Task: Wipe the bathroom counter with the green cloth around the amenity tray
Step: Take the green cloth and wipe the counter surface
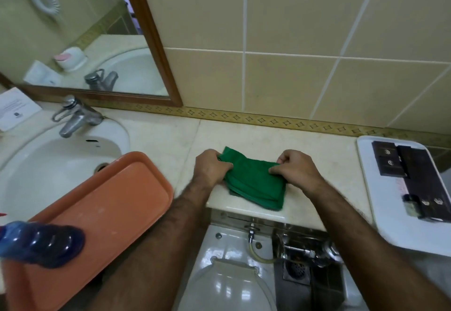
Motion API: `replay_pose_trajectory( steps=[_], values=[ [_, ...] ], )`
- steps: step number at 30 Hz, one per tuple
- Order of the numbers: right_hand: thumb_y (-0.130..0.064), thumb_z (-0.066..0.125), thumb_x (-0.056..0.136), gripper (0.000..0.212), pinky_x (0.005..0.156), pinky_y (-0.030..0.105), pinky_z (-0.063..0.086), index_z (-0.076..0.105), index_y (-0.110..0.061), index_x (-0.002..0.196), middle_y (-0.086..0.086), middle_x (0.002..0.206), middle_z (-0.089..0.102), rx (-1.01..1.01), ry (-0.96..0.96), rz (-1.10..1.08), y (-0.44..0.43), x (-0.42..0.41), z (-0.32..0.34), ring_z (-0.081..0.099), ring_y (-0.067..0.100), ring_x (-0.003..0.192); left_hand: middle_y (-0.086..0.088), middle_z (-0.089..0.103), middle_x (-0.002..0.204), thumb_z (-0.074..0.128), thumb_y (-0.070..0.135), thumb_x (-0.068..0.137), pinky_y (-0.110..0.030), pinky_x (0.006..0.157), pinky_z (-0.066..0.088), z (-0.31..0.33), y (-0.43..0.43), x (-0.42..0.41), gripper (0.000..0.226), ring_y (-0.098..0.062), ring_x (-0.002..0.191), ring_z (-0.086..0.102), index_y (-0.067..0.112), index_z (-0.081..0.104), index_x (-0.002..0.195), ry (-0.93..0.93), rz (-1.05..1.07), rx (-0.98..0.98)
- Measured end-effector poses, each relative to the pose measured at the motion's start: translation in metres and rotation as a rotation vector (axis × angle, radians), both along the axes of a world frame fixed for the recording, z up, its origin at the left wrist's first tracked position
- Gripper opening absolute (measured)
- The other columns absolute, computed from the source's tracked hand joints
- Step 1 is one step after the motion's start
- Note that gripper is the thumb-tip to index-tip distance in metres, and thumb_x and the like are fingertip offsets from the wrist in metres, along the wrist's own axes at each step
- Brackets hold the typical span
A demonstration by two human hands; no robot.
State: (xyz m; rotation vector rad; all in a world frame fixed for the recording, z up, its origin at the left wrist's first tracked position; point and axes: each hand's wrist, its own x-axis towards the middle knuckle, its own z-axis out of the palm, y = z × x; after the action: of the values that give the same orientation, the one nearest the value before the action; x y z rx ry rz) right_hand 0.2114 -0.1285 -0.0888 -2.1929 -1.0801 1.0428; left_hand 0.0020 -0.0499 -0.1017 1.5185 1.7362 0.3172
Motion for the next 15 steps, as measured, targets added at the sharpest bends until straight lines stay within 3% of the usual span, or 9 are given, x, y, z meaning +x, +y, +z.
replay_pose_trajectory(
  steps=[2, 5, 8, 11, 13, 15],
  values=[
    [-0.02, 0.084, 0.08, 0.024, 0.082, 0.046, 0.063, 0.069, -0.007, 0.093, 0.009, 0.093, 0.074, 0.075, 0.122, -0.008, 0.023, -0.019, 0.009, 0.071, 0.025, 0.091, -0.007, 0.076, 0.109, 0.081, 0.026, 0.084, -0.028, 0.078, 0.062, 0.012, 0.025, -0.03, 0.035, -0.017, 0.088, 0.071, 0.01, 0.072, 0.114, -0.026, 0.078, 0.059],
    [-0.014, 0.083, 0.084, 0.021, 0.086, 0.048, 0.064, 0.063, -0.01, 0.089, 0.015, 0.1, 0.073, 0.176, 0.31, 0.006, 0.062, -0.058, 0.016, 0.074, 0.031, 0.099, -0.009, 0.076, 0.109, 0.082, 0.024, 0.084, -0.039, 0.086, 0.064, 0.029, 0.064, -0.071, 0.035, -0.021, 0.089, 0.074, 0.009, 0.072, 0.114, -0.061, 0.179, 0.135],
    [-0.01, 0.079, 0.087, 0.021, 0.083, 0.042, 0.066, 0.059, -0.012, 0.088, 0.02, 0.109, 0.073, 0.209, 0.521, -0.024, 0.102, -0.098, 0.018, 0.075, 0.03, 0.104, -0.011, 0.077, 0.109, 0.084, 0.024, 0.082, -0.039, 0.086, 0.064, 0.037, 0.094, -0.105, 0.038, -0.022, 0.089, 0.074, 0.009, 0.073, 0.115, -0.011, 0.25, 0.194],
    [-0.008, 0.077, 0.09, 0.021, 0.073, 0.034, 0.067, 0.057, -0.012, 0.094, 0.018, 0.116, 0.073, 0.197, 0.701, -0.071, 0.136, -0.128, 0.013, 0.076, 0.028, 0.102, -0.01, 0.077, 0.111, 0.083, 0.03, 0.082, -0.028, 0.085, 0.058, 0.038, 0.117, -0.134, 0.039, -0.02, 0.089, 0.07, 0.01, 0.073, 0.114, 0.091, 0.289, 0.255],
    [-0.008, 0.076, 0.091, 0.02, 0.065, 0.031, 0.065, 0.058, -0.009, 0.099, 0.019, 0.117, 0.072, 0.162, 0.73, -0.139, 0.152, -0.137, 0.002, 0.076, 0.027, 0.098, -0.01, 0.076, 0.113, 0.081, 0.032, 0.083, -0.028, 0.084, 0.055, 0.034, 0.126, -0.144, 0.041, -0.022, 0.094, 0.069, 0.01, 0.071, 0.116, 0.136, 0.267, 0.277],
    [-0.012, 0.078, 0.09, 0.021, 0.077, 0.039, 0.066, 0.061, -0.008, 0.102, 0.016, 0.115, 0.072, 0.137, 0.548, -0.154, 0.16, -0.139, -0.013, 0.074, 0.028, 0.1, -0.011, 0.075, 0.118, 0.08, 0.034, 0.085, -0.031, 0.093, 0.053, 0.026, 0.13, -0.145, 0.046, -0.026, 0.106, 0.07, 0.009, 0.069, 0.122, 0.194, 0.184, 0.258]
  ],
)
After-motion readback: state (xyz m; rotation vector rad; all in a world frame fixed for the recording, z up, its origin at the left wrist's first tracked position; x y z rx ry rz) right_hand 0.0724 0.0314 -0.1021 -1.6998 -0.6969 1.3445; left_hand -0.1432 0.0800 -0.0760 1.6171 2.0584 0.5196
